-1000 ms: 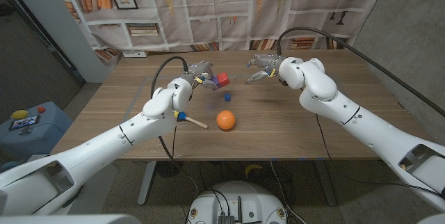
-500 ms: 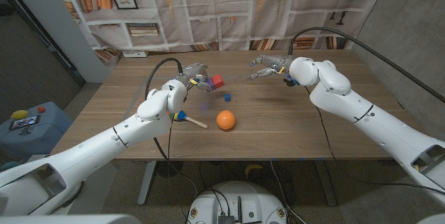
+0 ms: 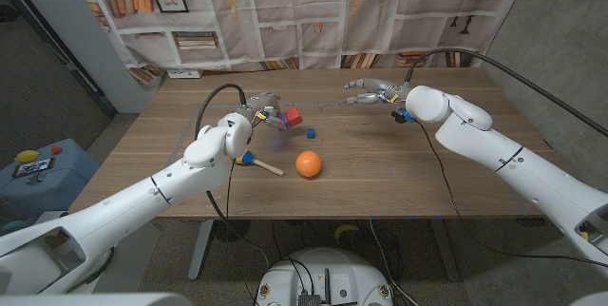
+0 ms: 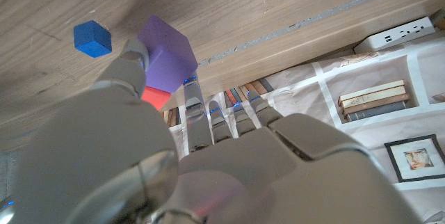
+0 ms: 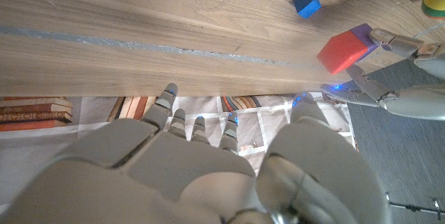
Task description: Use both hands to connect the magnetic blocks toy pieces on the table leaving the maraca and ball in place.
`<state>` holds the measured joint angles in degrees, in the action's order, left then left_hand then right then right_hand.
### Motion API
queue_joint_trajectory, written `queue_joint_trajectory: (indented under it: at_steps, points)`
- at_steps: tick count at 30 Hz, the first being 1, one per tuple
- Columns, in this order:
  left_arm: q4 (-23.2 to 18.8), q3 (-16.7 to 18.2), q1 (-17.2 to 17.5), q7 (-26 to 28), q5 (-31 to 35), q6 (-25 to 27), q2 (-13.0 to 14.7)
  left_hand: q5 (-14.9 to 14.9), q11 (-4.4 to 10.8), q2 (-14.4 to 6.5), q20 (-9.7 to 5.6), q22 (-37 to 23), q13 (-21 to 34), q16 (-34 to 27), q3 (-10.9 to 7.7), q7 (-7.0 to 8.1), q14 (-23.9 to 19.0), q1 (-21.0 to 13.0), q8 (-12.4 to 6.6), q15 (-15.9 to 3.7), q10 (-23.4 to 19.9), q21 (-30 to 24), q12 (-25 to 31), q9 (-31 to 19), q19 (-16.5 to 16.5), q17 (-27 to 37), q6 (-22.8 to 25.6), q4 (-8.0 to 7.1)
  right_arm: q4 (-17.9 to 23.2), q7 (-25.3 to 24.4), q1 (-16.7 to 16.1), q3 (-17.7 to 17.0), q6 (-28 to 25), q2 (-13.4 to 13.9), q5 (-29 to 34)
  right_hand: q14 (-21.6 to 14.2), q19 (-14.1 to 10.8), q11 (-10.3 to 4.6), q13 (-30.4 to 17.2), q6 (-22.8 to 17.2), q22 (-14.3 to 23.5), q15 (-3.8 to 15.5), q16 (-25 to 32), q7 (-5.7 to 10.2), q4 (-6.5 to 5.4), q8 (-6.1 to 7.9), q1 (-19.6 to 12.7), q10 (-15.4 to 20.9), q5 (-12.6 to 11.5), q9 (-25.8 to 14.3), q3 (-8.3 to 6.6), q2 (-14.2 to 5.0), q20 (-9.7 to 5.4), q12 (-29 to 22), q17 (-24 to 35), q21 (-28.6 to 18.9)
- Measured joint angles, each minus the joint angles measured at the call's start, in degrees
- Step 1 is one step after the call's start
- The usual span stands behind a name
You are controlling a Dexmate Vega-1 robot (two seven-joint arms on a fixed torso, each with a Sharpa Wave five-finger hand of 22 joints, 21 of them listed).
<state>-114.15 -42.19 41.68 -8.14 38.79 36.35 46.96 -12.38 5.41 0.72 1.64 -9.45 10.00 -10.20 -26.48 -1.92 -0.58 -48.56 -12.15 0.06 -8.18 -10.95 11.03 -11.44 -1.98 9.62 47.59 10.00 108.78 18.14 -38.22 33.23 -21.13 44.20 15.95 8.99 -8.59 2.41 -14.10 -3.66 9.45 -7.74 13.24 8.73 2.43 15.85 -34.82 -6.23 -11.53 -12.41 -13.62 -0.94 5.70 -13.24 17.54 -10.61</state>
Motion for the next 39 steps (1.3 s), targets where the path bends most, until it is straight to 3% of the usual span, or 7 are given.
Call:
queue_joint_trajectory:
  at_steps: [5,21,35,39]
  points:
    - [0.7,0.2,0.3,0.4,-0.9,-0.2,0.1,0.0,0.0,-0.2,0.0,0.0,0.0,0.0,0.01,0.0,-0.2,0.2,0.01,-0.17,0.0,0.0,0.0,-0.1,0.0,0.0,0.0,0.01,-1.9,-3.6,-0.7,-0.5,2.4,0.3,-4.6,-0.8,-0.4,-0.57,0.0,-0.7,0.0,0.81,0.0,0.16,0.0,0.0,0.5,1.7,0.4,0.3,0.0,-0.49,-0.43,-0.8,0.0,0.0]
    - [1.8,0.3,0.7,0.8,-3.4,0.2,0.6,0.0,0.0,-0.4,0.0,0.0,0.0,0.0,0.36,0.0,-0.2,0.4,0.26,-0.16,0.0,0.0,0.0,-0.2,0.0,0.0,0.0,-0.12,-6.6,-10.4,-1.8,-1.3,8.3,0.1,-14.3,-1.5,-0.5,-1.08,0.3,-2.4,0.0,1.86,0.4,0.71,0.0,-0.19,1.9,2.4,0.7,0.7,0.0,-0.88,-1.74,-0.8,0.0,0.0]
    - [2.4,-0.6,-0.3,-1.1,-4.8,1.1,1.2,0.0,-0.02,-0.5,0.0,0.0,0.0,0.0,0.35,0.22,0.2,0.6,0.68,0.16,0.0,0.4,0.0,-0.1,0.0,0.0,-0.2,-0.12,-7.8,-13.5,-2.1,-1.1,10.1,0.2,-18.1,-1.6,-0.6,-1.08,0.3,-2.7,0.0,2.22,0.4,1.01,0.17,-0.42,2.6,3.0,0.9,1.0,0.16,-1.49,-1.83,-0.8,-0.3,0.0]
    - [2.5,-1.0,-0.8,-2.1,-5.2,1.7,1.4,0.0,-0.73,-0.7,0.41,0.0,0.0,0.0,0.6,0.73,0.7,0.8,0.68,0.69,0.8,0.4,-0.2,0.0,0.6,0.0,-0.7,-0.37,-7.8,-14.2,-2.4,-1.0,10.1,0.4,-18.7,-1.6,-0.6,-1.31,0.5,-2.9,0.0,2.22,0.4,1.21,0.17,-0.6,2.6,3.2,0.9,1.0,0.16,-1.49,-1.82,-0.8,-0.3,0.0]
